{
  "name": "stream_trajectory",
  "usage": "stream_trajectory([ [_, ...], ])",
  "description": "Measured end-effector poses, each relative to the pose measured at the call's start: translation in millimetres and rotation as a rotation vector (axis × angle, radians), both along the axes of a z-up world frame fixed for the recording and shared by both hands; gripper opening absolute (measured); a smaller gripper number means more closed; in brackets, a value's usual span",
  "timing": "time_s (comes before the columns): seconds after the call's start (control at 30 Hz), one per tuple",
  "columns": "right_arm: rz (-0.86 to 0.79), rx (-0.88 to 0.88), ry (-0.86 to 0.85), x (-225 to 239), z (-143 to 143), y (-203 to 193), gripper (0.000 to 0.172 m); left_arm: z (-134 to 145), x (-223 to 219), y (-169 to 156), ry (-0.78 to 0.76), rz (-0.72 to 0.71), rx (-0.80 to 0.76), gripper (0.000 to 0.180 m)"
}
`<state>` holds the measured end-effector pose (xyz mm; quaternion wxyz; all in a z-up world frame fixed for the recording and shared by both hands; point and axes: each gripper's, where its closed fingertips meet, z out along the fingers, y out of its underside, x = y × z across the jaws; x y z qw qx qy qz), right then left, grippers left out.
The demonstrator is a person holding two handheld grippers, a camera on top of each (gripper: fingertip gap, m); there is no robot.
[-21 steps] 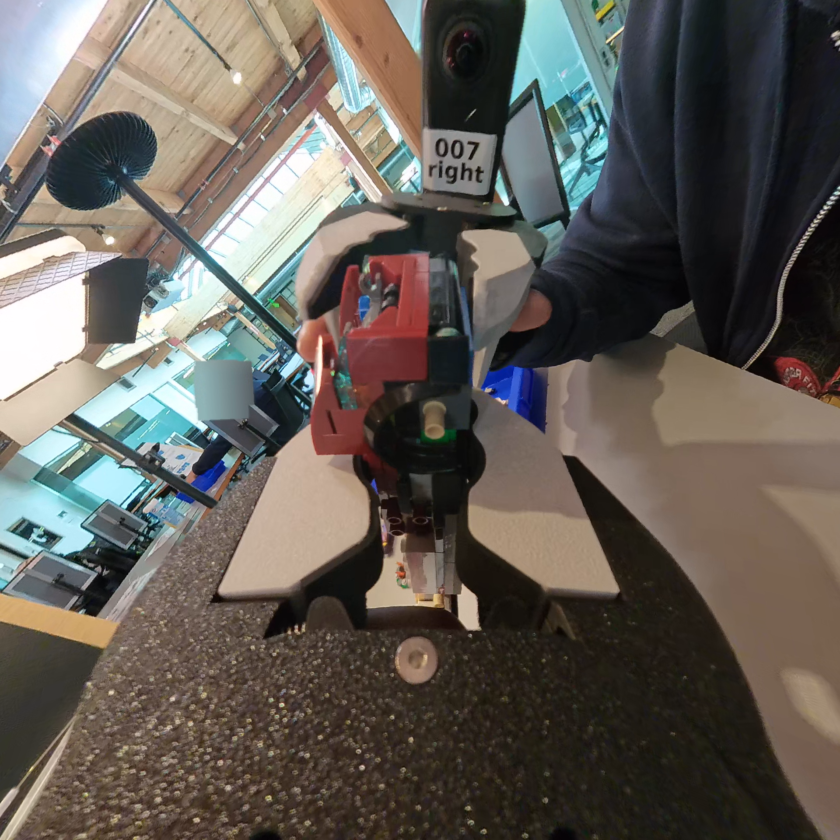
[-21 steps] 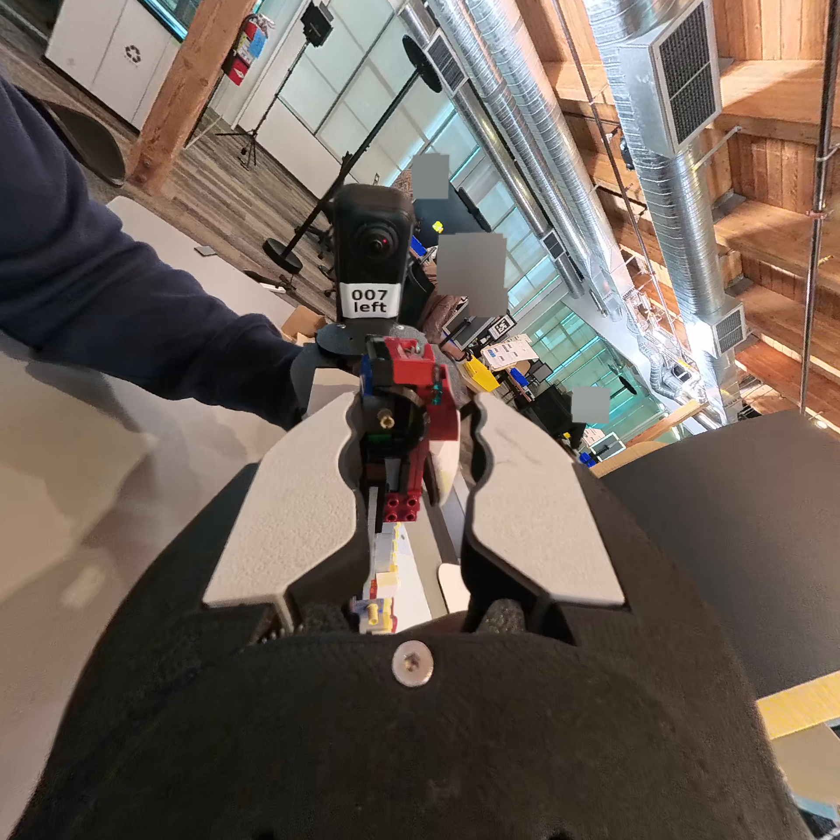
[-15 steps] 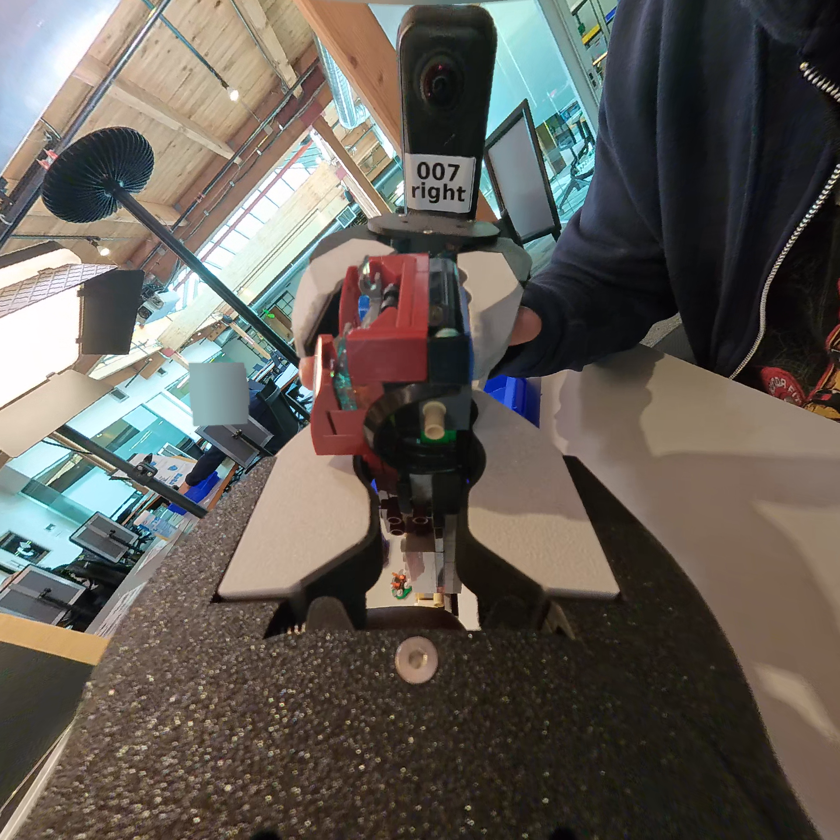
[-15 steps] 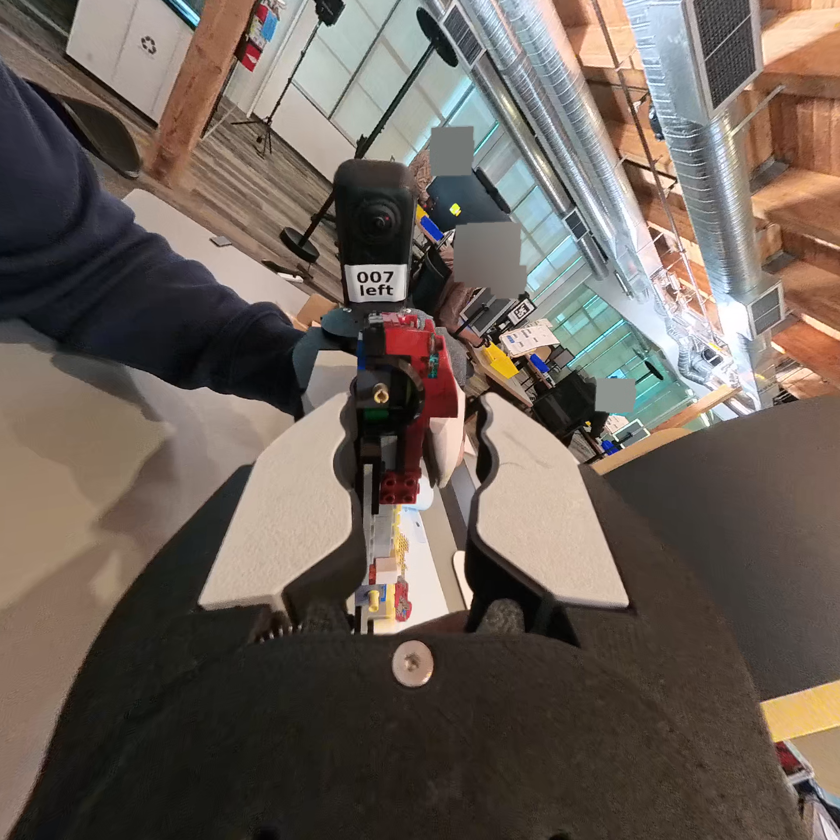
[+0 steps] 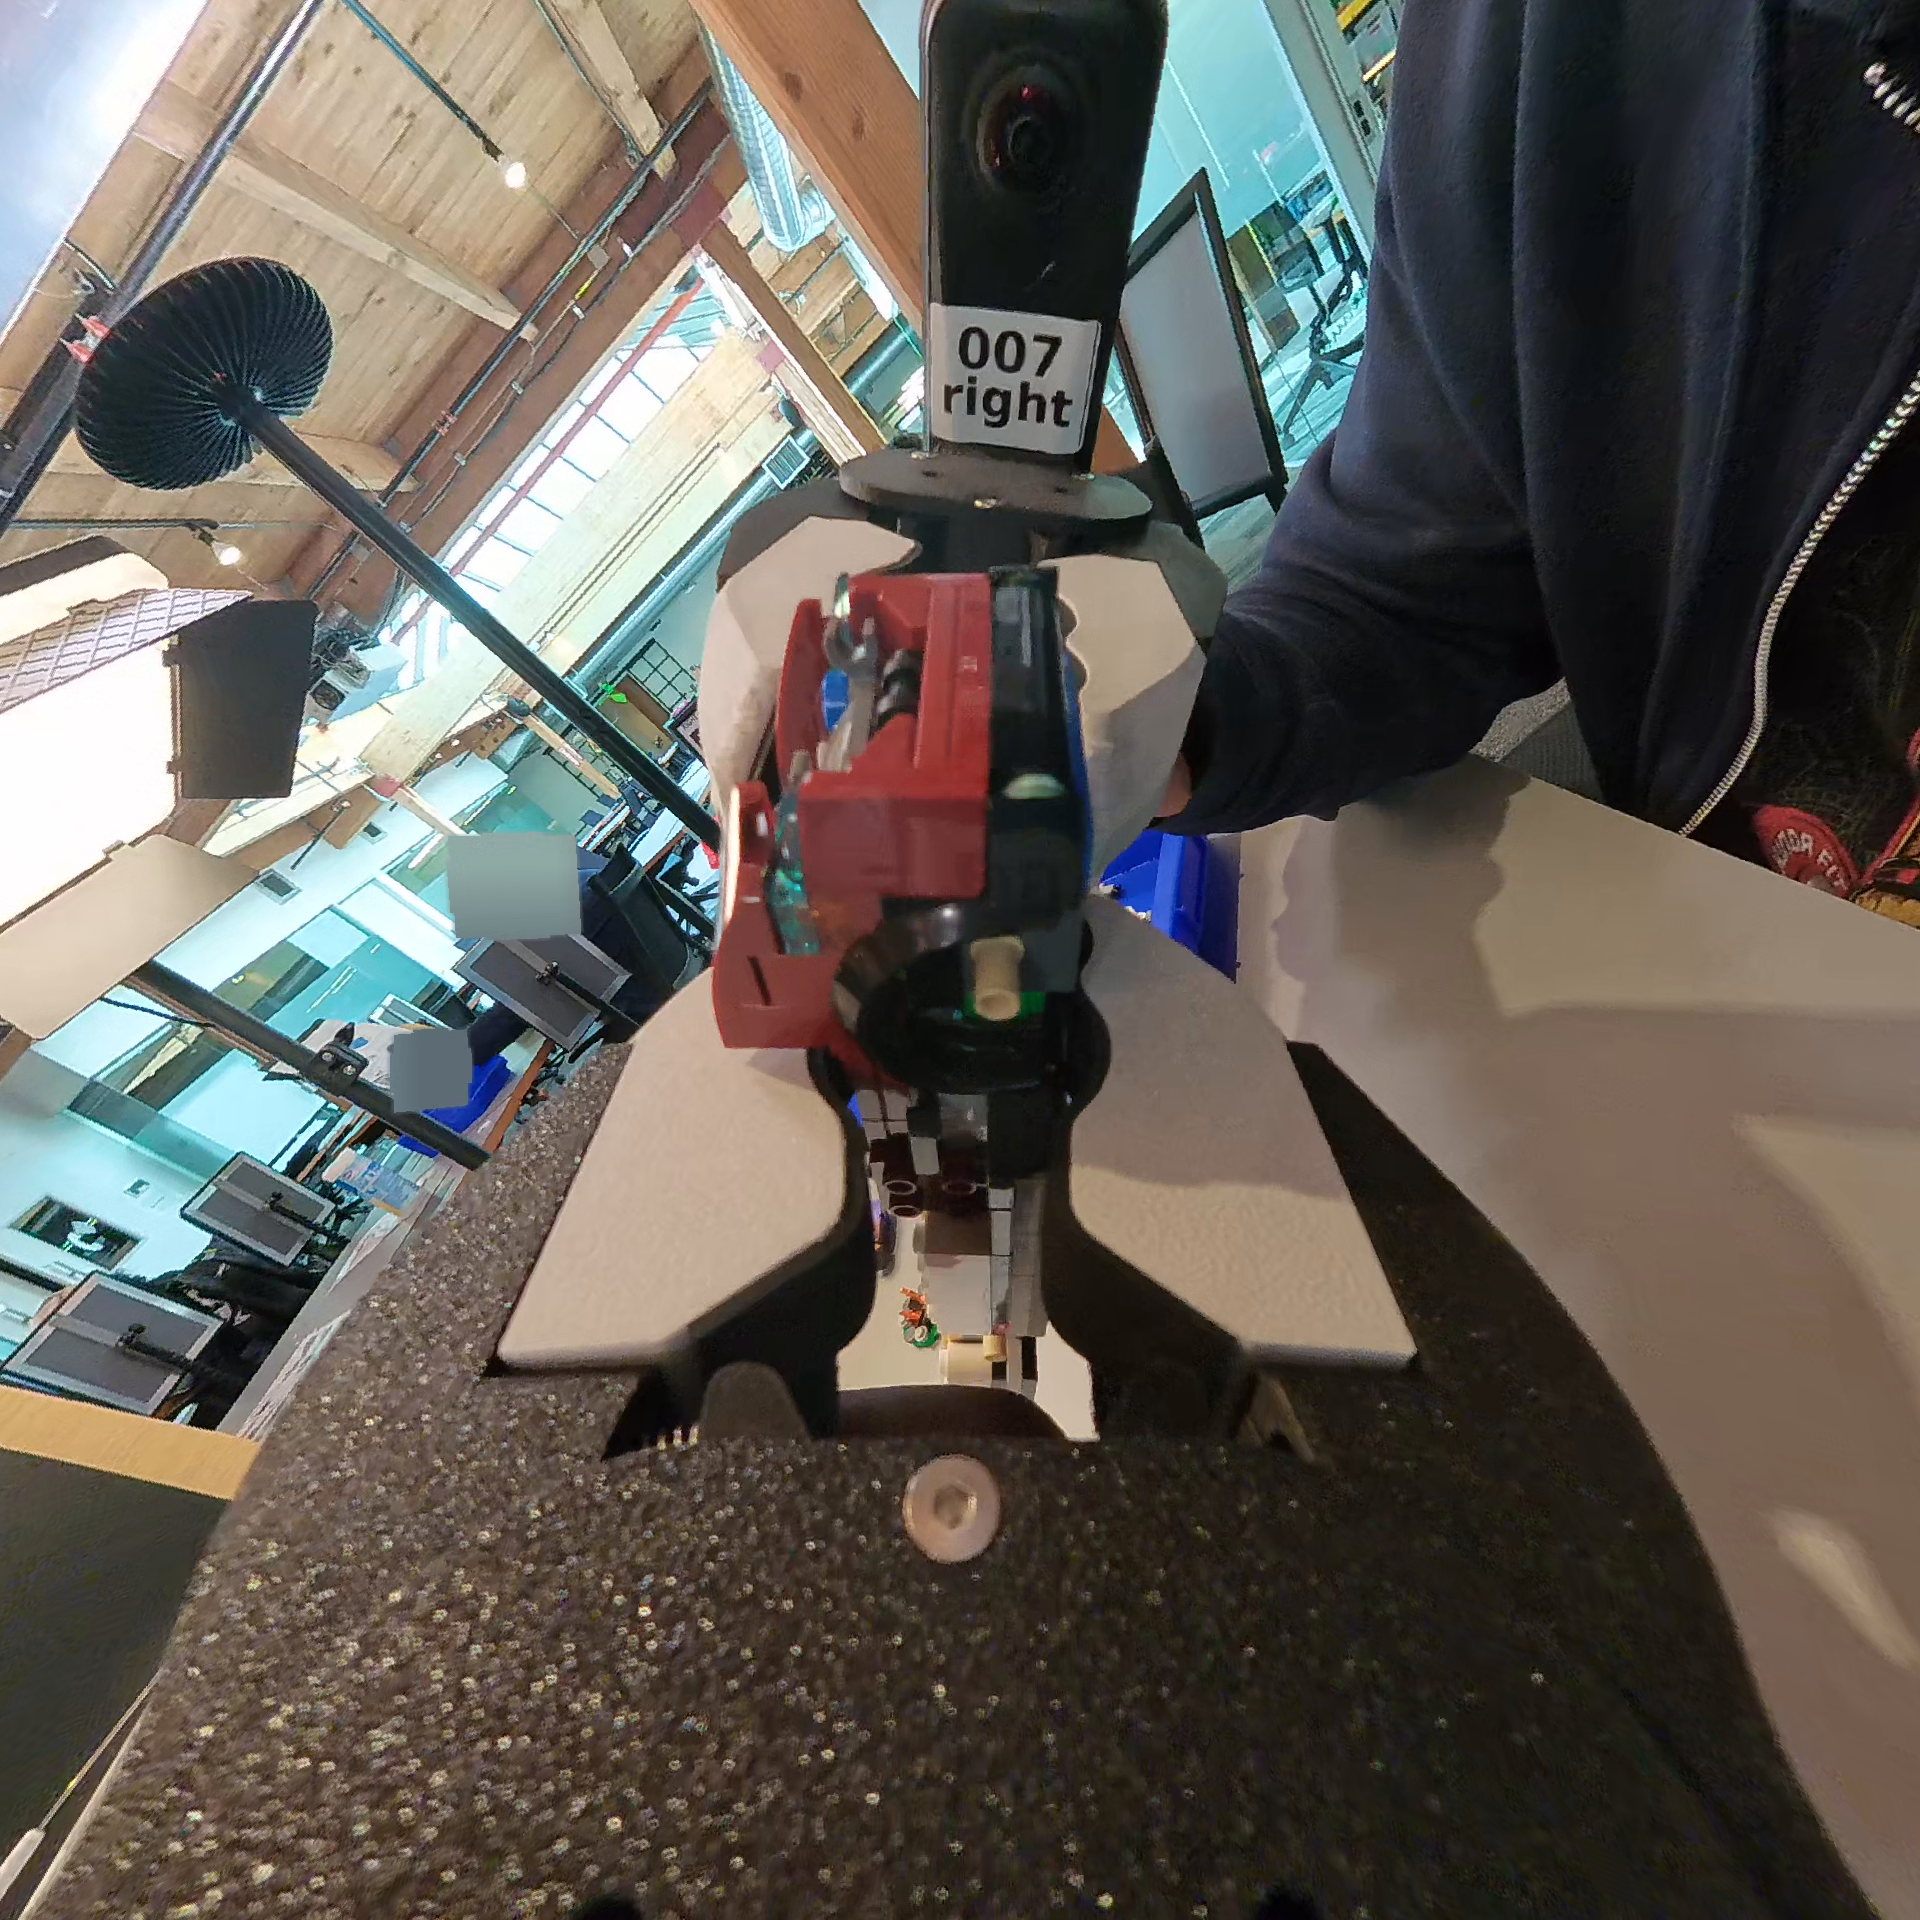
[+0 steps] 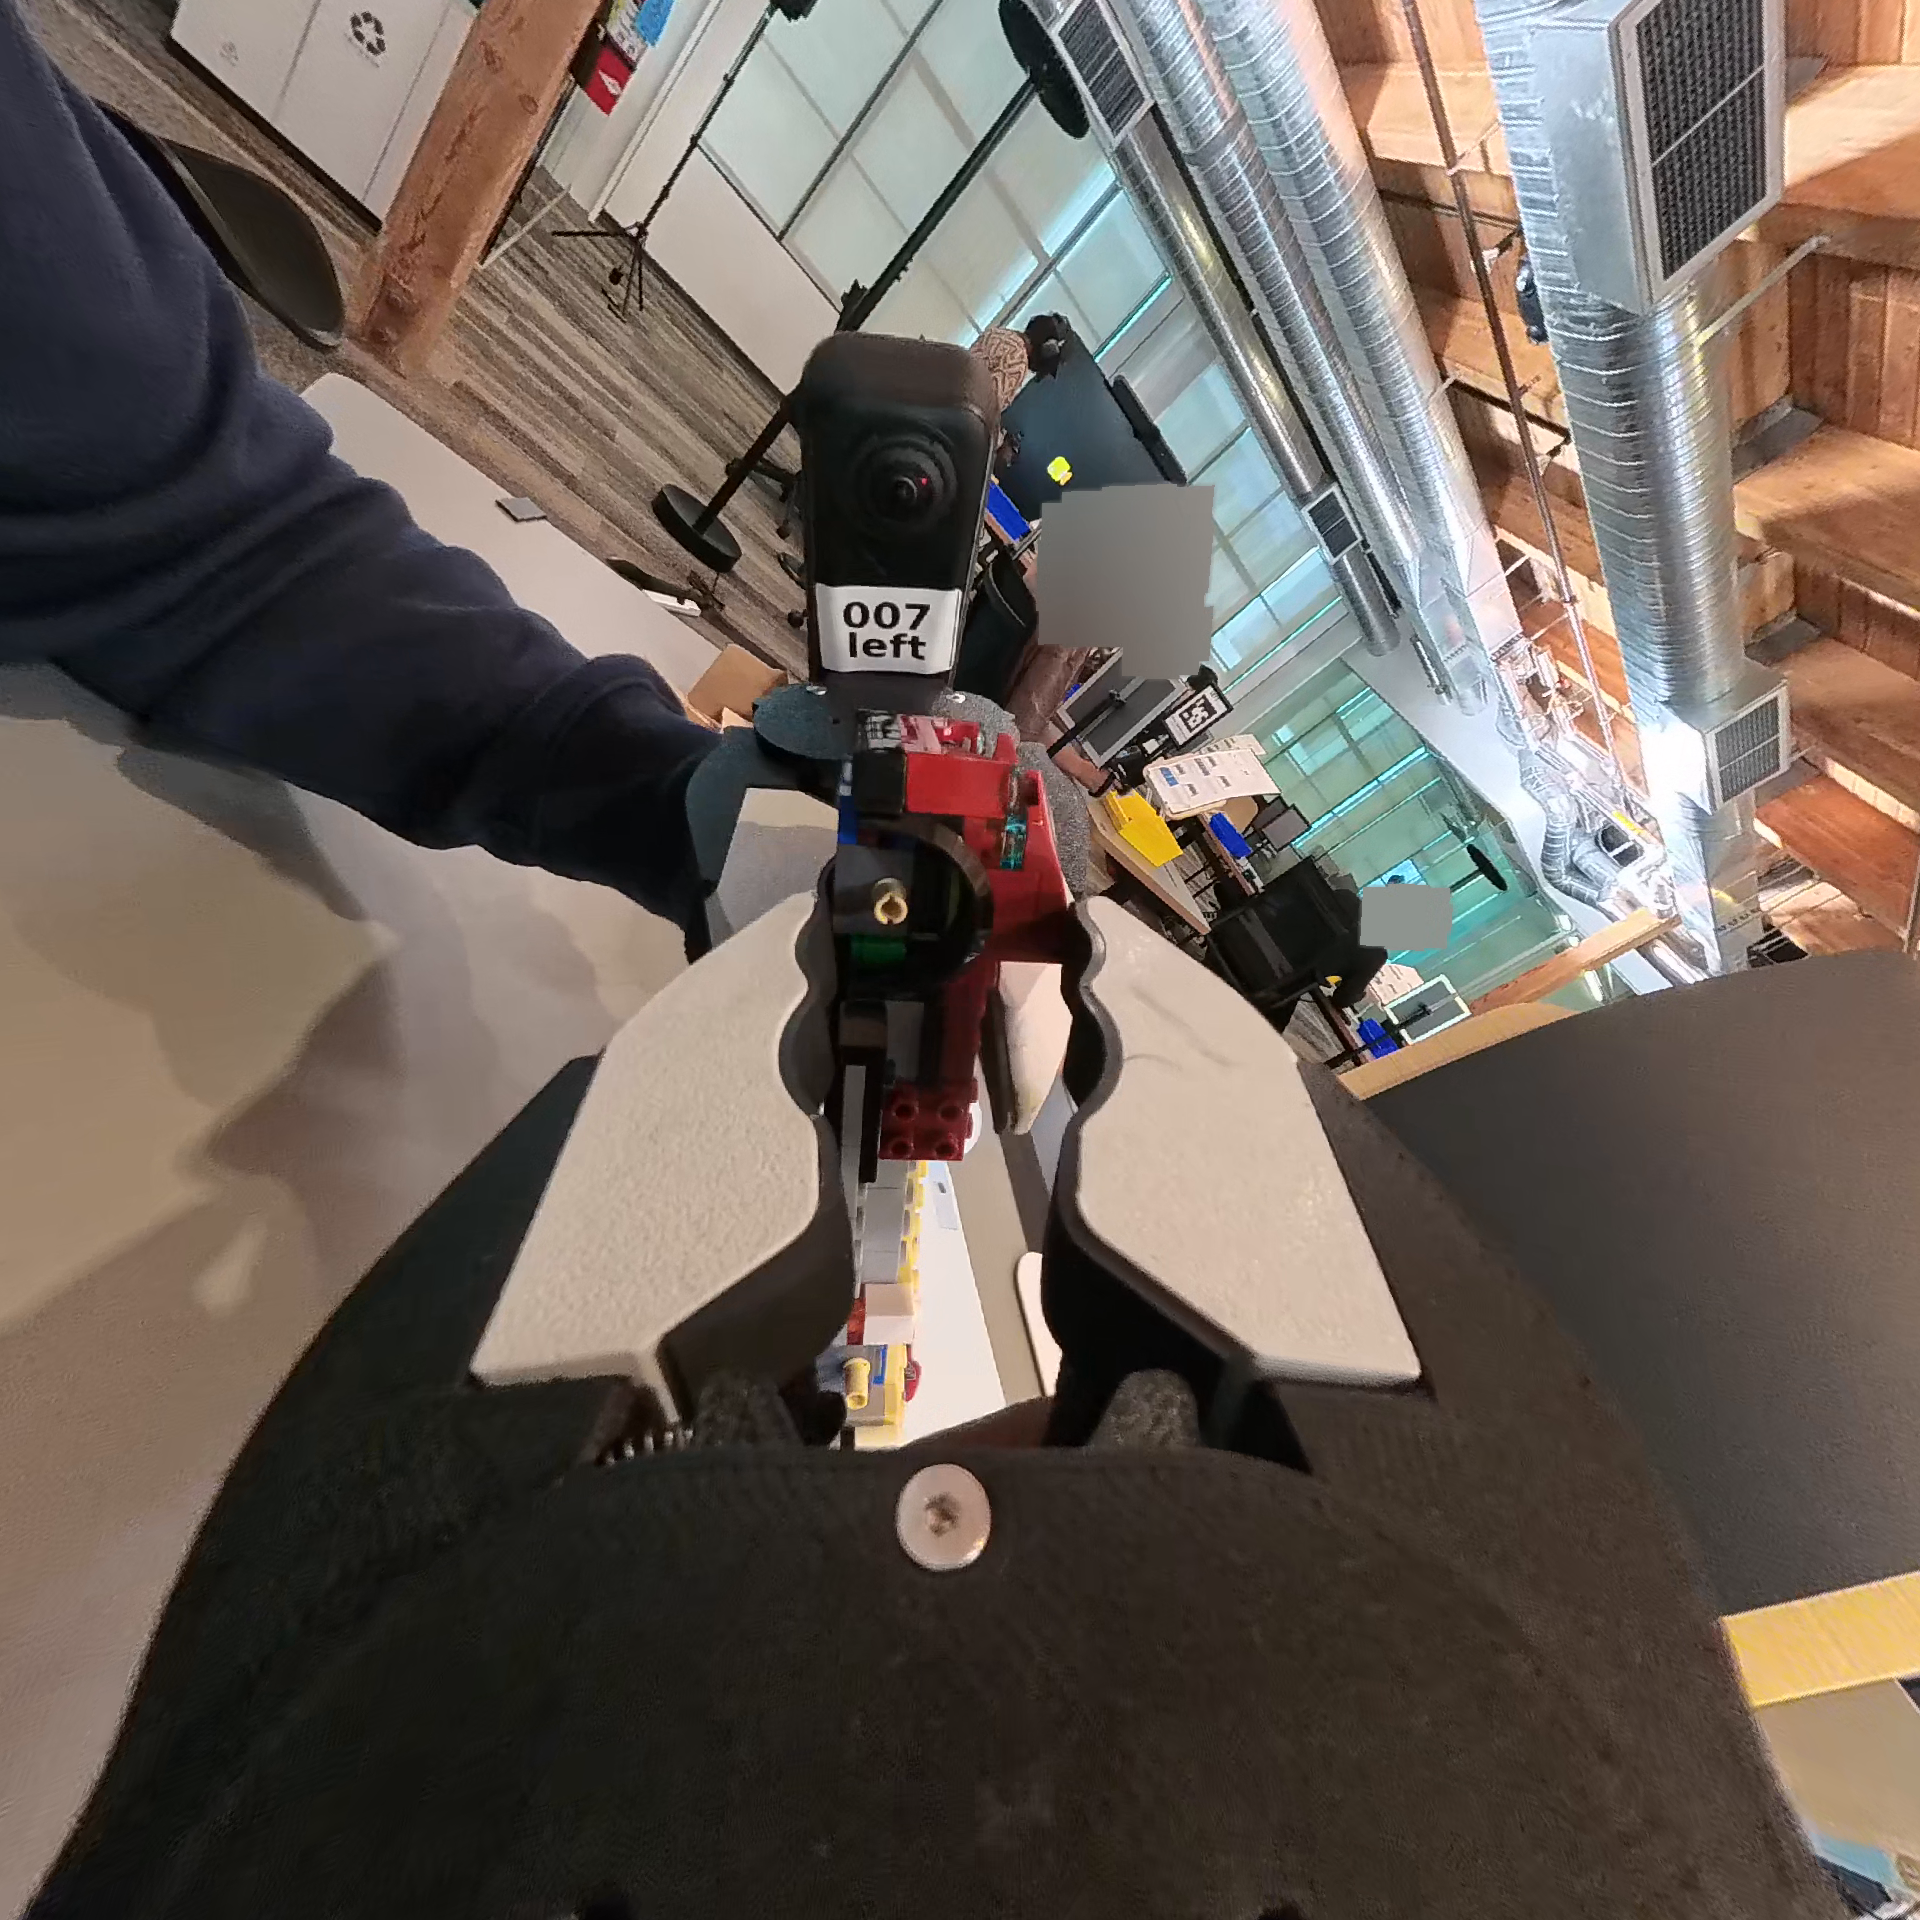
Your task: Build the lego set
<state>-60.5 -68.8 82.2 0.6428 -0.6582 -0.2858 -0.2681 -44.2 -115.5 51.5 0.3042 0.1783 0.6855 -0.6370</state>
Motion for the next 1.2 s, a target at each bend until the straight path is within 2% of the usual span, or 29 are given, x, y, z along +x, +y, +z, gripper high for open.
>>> stream_trajectory([
  [0.4,0.008,0.005,-0.011,-2.2,-0.7,0.9,0.047,-3.7,-1.3,0.0,0.011,-0.018,0.009,0.035],
  [1.2,0.049,-0.017,-0.020,-4.3,-2.6,-2.6,0.041,-8.3,-1.5,-5.6,0.022,-0.014,0.031,0.035],
])
